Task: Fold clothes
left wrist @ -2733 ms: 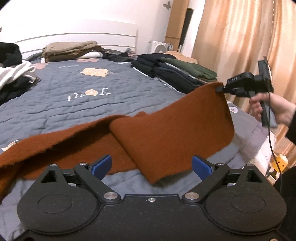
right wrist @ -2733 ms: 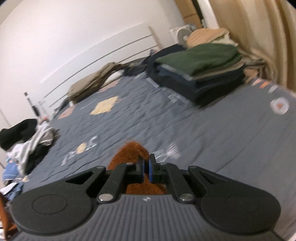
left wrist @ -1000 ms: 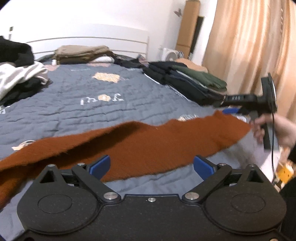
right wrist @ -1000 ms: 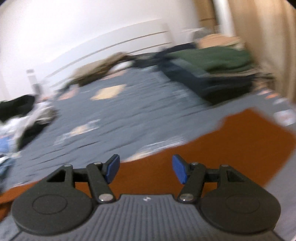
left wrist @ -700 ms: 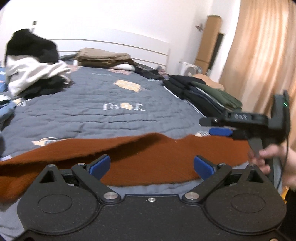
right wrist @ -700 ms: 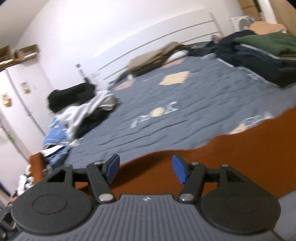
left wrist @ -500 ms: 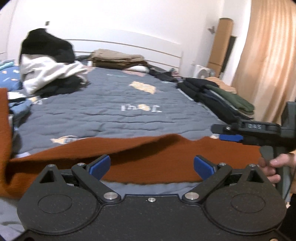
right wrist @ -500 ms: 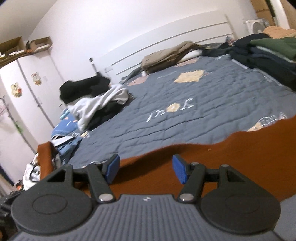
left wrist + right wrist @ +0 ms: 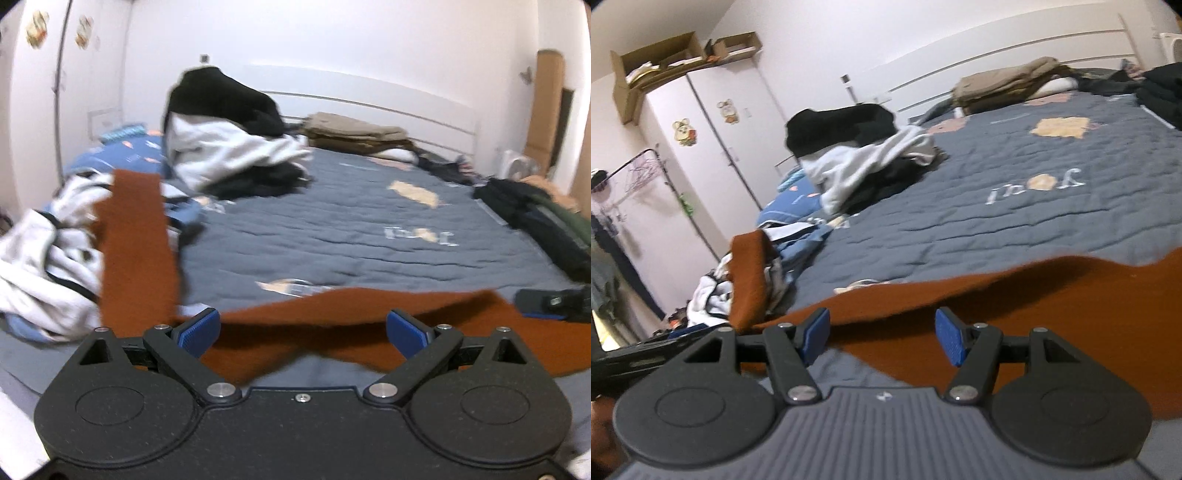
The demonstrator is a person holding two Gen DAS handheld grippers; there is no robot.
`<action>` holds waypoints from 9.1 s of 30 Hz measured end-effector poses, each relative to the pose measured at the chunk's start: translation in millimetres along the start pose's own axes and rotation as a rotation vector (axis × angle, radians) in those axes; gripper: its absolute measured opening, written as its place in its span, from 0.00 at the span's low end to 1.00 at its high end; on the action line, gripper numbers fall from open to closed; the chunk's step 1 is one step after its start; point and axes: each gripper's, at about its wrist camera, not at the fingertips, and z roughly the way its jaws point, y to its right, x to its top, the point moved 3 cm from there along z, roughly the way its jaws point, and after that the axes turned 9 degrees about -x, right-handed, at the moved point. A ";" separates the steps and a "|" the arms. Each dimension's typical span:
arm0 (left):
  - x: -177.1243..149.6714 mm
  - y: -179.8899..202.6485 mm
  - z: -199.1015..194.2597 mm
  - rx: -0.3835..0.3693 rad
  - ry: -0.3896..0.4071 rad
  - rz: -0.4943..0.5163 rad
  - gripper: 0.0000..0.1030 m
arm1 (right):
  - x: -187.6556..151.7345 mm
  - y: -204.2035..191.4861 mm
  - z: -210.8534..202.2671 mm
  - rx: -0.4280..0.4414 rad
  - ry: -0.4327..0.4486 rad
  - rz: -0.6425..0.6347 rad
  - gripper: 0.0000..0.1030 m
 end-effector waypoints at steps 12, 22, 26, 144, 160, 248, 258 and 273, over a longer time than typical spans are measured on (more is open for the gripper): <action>53.9 -119.5 15.1 0.255 -0.022 0.034 0.94 | 1.1 -23.7 21.0 0.078 -0.012 -0.005 0.61; 82.7 -198.0 74.3 0.319 -0.061 -0.075 0.72 | -5.6 -17.4 36.0 0.054 -0.047 -0.001 0.61; 86.2 -205.5 96.1 0.336 -0.067 -0.064 0.72 | -8.5 -17.9 40.1 0.056 -0.060 -0.014 0.61; -58.5 -255.3 -16.6 0.042 -0.349 -0.155 0.53 | -39.8 -65.9 46.4 0.331 -0.126 -0.050 0.62; -42.4 -307.1 -19.4 0.201 -0.370 -0.063 0.55 | -42.7 -69.7 47.1 0.332 -0.137 -0.072 0.62; 97.7 -447.0 96.0 0.415 -0.157 -0.057 0.66 | -26.4 -62.0 65.1 0.436 -0.063 0.089 0.62; 125.5 -421.5 71.4 0.354 -0.044 -0.069 0.10 | -15.7 -53.3 58.0 0.420 -0.015 0.131 0.62; 119.3 -108.2 73.6 -0.188 -0.140 0.201 0.10 | 26.1 -7.0 9.2 0.284 0.126 0.180 0.62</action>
